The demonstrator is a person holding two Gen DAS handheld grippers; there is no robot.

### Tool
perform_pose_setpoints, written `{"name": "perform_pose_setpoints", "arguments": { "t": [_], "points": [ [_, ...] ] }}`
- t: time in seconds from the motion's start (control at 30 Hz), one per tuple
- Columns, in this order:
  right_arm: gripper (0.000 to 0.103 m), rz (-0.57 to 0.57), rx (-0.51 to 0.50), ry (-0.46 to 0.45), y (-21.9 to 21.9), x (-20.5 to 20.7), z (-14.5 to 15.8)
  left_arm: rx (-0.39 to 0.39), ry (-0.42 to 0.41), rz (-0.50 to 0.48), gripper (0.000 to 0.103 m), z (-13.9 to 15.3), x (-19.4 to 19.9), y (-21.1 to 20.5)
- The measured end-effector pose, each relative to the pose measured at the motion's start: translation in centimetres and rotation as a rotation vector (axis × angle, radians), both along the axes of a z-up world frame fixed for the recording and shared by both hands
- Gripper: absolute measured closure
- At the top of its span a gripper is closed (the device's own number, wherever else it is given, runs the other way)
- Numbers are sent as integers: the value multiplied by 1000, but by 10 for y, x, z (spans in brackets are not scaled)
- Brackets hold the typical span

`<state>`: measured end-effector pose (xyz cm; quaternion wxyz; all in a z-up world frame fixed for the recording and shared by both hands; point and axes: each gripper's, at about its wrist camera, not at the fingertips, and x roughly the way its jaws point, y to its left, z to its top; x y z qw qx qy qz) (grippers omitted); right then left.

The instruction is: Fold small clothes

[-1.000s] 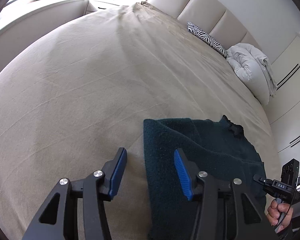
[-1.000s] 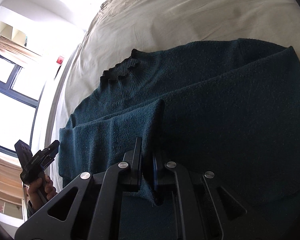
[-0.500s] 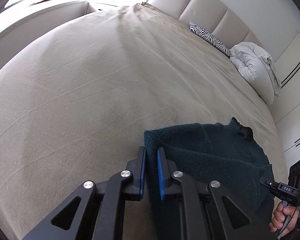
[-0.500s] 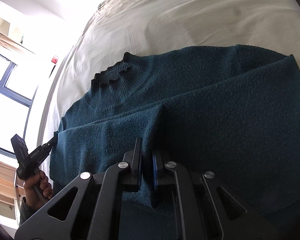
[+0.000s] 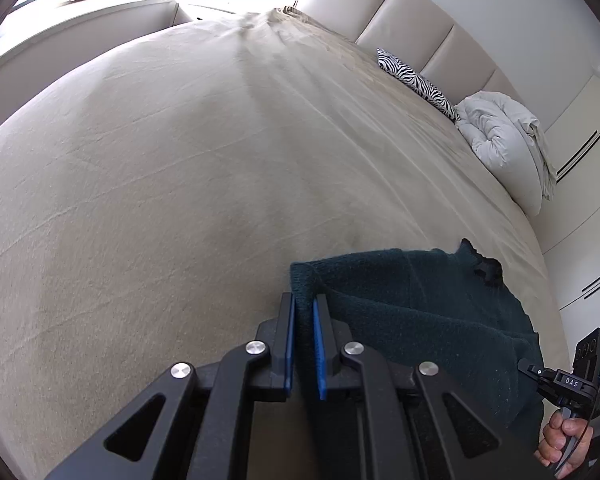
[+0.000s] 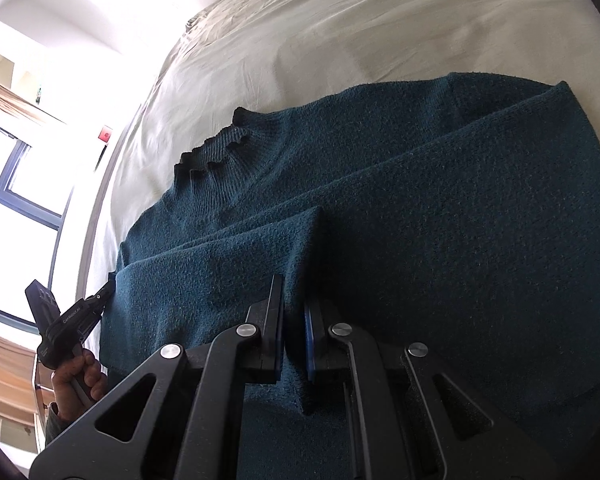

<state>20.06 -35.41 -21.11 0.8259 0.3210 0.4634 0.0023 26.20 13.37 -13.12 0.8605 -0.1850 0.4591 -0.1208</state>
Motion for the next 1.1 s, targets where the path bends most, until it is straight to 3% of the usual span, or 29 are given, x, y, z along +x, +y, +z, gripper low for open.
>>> {"name": "perform_pose_setpoints", "arguments": {
  "t": [0.1, 0.27, 0.33, 0.53, 0.67, 0.87, 1.1],
  "points": [
    [97, 10, -28, -1, 2, 3, 3, -2, -5, 0, 92, -1, 0, 0],
    [97, -7, 59, -24, -9, -2, -15, -60, 1, 8, 90, -2, -1, 6],
    [97, -10, 48, -32, -7, -6, -11, -68, 4, 2, 89, -2, -1, 7],
    [97, -32, 16, -37, -4, -18, -1, -62, -2, -4, 80, 2, 0, 1],
    [97, -42, 23, -26, -9, -20, -7, -31, -8, -4, 80, 3, 1, -4],
    [97, 0, 12, -9, -6, -11, -10, 25, -10, 2, 91, 0, 2, -9],
    [97, -16, 5, -12, -7, -13, -12, 74, -27, -10, 93, 1, 3, -15]
  ]
}}
